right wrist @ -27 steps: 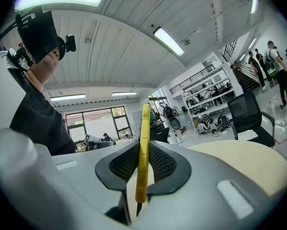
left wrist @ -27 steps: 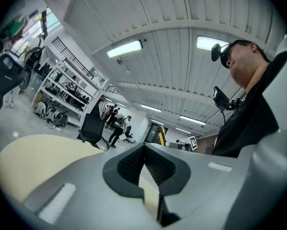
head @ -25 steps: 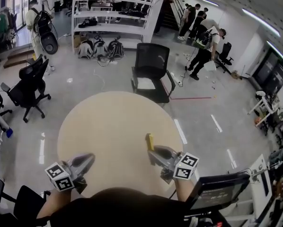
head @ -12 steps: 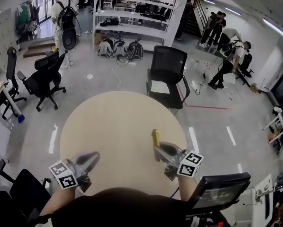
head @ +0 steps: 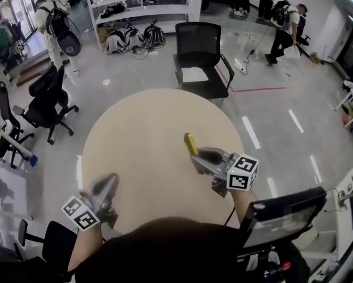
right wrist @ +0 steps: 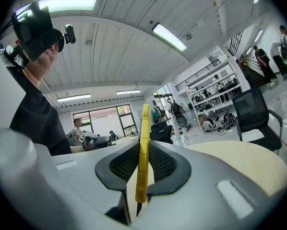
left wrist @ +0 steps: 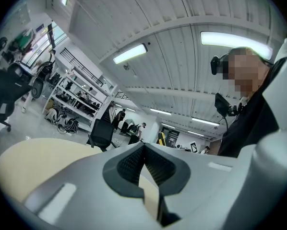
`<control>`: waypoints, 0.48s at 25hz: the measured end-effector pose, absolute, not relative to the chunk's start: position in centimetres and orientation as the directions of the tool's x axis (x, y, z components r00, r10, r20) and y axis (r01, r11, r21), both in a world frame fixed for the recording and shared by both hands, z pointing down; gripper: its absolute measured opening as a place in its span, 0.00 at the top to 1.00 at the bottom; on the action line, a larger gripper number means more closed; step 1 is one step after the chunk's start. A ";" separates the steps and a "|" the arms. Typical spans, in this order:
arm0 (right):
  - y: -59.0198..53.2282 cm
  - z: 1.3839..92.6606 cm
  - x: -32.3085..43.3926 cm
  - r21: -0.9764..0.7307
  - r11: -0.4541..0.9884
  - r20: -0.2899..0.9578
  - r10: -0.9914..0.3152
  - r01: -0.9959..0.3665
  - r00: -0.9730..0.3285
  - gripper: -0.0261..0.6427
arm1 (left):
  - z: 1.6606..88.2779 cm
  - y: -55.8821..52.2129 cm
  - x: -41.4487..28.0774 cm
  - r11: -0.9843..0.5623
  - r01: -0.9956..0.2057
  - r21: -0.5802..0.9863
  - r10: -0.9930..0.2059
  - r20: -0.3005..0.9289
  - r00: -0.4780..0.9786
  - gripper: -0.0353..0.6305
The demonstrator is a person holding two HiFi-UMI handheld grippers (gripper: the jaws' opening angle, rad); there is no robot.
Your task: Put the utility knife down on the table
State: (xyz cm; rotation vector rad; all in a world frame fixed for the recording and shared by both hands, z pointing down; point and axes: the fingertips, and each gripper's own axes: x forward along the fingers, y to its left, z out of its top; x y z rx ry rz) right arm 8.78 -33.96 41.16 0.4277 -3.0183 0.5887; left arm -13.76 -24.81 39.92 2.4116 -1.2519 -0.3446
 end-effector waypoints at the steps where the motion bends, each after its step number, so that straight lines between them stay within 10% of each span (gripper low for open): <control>1: -34.2 41.3 8.7 -0.363 0.889 0.093 -0.264 -0.280 -0.960 0.85 | 40.1 -25.2 -14.0 -0.520 -0.722 0.457 -0.821 -0.034 0.570 0.95; 12: -38.8 42.8 6.8 -0.350 0.891 0.127 -0.260 -0.288 -0.957 0.85 | 42.8 -30.1 -15.7 -0.505 -0.717 0.481 -0.822 -0.017 0.569 0.95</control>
